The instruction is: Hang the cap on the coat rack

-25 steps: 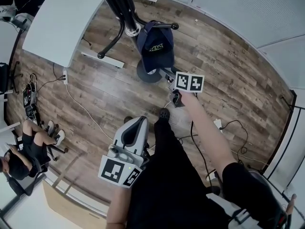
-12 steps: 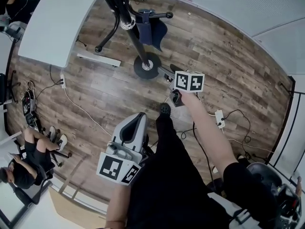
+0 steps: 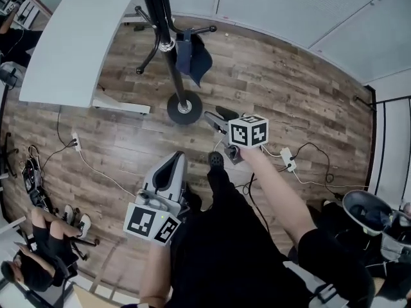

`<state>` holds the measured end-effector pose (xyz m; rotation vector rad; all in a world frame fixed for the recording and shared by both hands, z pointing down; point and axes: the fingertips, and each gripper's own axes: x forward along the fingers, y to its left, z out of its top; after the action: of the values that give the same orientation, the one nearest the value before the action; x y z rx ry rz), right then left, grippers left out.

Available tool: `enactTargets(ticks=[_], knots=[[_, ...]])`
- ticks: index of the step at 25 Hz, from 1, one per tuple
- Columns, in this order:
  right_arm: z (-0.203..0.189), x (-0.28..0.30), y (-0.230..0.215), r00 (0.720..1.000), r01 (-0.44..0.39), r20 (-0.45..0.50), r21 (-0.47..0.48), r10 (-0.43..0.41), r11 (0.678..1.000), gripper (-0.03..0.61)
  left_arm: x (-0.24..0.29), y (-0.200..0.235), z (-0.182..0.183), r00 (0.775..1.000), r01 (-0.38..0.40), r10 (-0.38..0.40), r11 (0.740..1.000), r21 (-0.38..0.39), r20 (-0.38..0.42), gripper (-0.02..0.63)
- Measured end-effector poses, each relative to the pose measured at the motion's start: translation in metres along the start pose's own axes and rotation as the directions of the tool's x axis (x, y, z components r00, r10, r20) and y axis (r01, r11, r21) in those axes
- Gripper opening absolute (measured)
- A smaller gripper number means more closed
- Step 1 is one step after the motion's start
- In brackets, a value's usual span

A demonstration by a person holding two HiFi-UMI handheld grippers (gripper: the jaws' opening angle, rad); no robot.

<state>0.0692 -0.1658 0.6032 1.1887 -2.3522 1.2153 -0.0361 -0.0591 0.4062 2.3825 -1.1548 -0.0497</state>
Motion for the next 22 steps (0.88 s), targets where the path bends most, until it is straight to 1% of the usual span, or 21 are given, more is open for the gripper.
enactTargets(ticks=[5, 7, 9, 11, 13, 15, 19, 22], knots=[[0.001, -0.025, 0.034, 0.998, 0.034, 0.048, -0.078, -0.030, 0.996, 0.164, -0.019, 0.006, 0.007, 0.999, 0.042, -0.042, 0.999, 0.011, 0.032, 0.015], [0.001, -0.034, 0.051, 0.996, 0.048, 0.075, -0.103, -0.040, 0.994, 0.150, -0.031, 0.009, 0.007, 0.998, 0.050, -0.050, 0.999, 0.014, 0.039, 0.015], [0.003, -0.043, 0.068, 0.992, 0.082, 0.106, -0.154, -0.066, 0.985, 0.138, -0.042, 0.013, 0.008, 0.997, 0.063, -0.064, 0.998, 0.004, 0.049, 0.015], [0.008, -0.052, 0.086, 0.984, 0.133, 0.144, -0.234, -0.101, 0.963, 0.098, -0.052, 0.016, 0.008, 0.995, 0.080, -0.079, 0.997, -0.014, 0.055, 0.015], [0.012, -0.062, 0.107, 0.975, 0.175, 0.189, -0.303, -0.121, 0.937, 0.086, -0.061, 0.017, 0.008, 0.995, 0.090, -0.089, 0.996, -0.013, 0.055, 0.015], [0.018, -0.073, 0.128, 0.965, 0.201, 0.232, -0.351, -0.123, 0.915, 0.075, -0.067, 0.018, 0.010, 0.993, 0.098, -0.098, 0.995, -0.002, 0.059, 0.014], [0.020, -0.095, 0.174, 0.952, 0.228, 0.289, -0.437, -0.104, 0.870, 0.065, -0.080, 0.018, 0.016, 0.991, 0.110, -0.111, 0.994, 0.013, 0.074, 0.015], [0.015, -0.114, 0.203, 0.947, 0.208, 0.315, -0.464, -0.059, 0.861, 0.057, -0.085, 0.018, 0.017, 0.990, 0.118, -0.118, 0.993, 0.016, 0.074, 0.015]])
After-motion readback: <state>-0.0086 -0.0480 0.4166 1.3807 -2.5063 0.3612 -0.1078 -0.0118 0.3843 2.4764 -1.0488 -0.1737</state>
